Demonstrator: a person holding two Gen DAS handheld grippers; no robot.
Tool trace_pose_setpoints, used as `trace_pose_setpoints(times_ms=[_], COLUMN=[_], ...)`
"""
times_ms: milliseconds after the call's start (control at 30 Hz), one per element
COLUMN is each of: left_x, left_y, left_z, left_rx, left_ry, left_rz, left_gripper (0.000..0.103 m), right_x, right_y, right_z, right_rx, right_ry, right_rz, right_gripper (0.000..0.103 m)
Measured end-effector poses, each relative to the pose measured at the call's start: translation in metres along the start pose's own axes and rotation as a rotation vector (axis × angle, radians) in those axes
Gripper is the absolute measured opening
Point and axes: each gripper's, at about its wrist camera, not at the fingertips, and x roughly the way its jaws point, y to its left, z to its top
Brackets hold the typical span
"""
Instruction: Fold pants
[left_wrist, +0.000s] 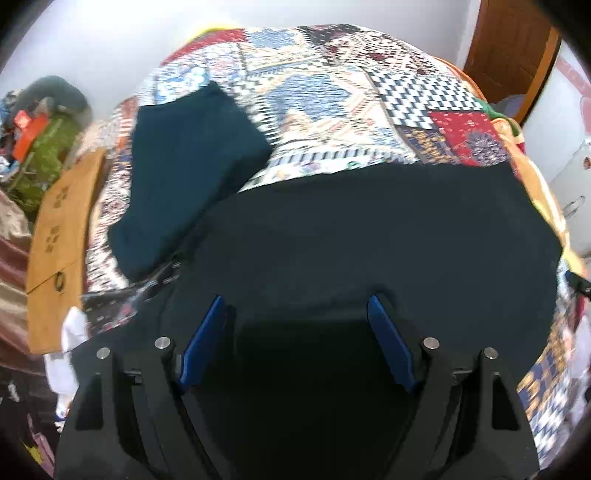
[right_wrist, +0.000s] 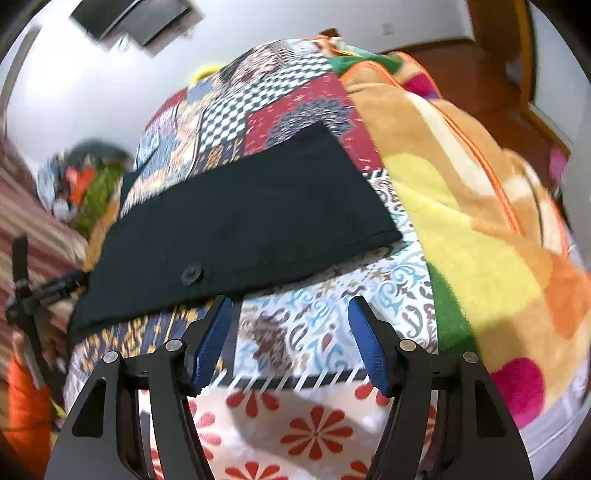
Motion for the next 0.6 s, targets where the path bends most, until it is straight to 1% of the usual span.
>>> trace_pose_setpoints(times_ms=[33, 267, 333, 400, 433, 467, 500, 533, 567, 600], left_x=[0.006, 0.029, 0.032, 0.036, 0.038, 0.039, 0.040, 0.042, 0.042, 0.041], left_y=[-0.005, -0.045, -0.054, -0.064, -0.070, -0.073, -0.076, -0.078, -0.080, -0.083], left_z=[0.007, 0.035, 0.041, 0.048, 0.052, 0.055, 0.058, 0.061, 0.064, 0.065], left_rx=[0.007, 0.031, 0.046, 0.066, 0.070, 0.070, 0.068, 0.063, 0.056, 0.050], left_ry=[0.018, 0.050, 0.047, 0.038, 0.040, 0.043, 0.047, 0.051, 0.054, 0.051], left_rz=[-0.031, -0.090, -0.083, -0.076, -0.081, -0.086, -0.094, -0.105, -0.114, -0.117], left_gripper=[0.080, 0.080, 0.082, 0.082, 0.081, 0.081, 0.081, 0.081, 0.081, 0.081], right_x=[0.002, 0.017, 0.019, 0.021, 0.021, 0.022, 0.021, 0.020, 0.019, 0.018], right_y=[-0.005, -0.023, -0.023, -0.022, -0.022, -0.021, -0.021, -0.023, -0.024, -0.027], right_z=[0.002, 0.015, 0.018, 0.021, 0.024, 0.028, 0.030, 0.034, 0.038, 0.041], right_rx=[0.025, 0.117, 0.121, 0.117, 0.114, 0.111, 0.108, 0.103, 0.106, 0.109], right_ry=[-0.007, -0.040, -0.058, -0.073, -0.082, -0.094, -0.101, -0.108, -0.110, -0.116], right_rz=[0.012, 0.054, 0.054, 0.038, 0.026, 0.010, -0.001, -0.014, -0.018, -0.010], right_gripper=[0.061, 0.061, 0.061, 0.057, 0.051, 0.039, 0.032, 0.017, 0.011, 0.010])
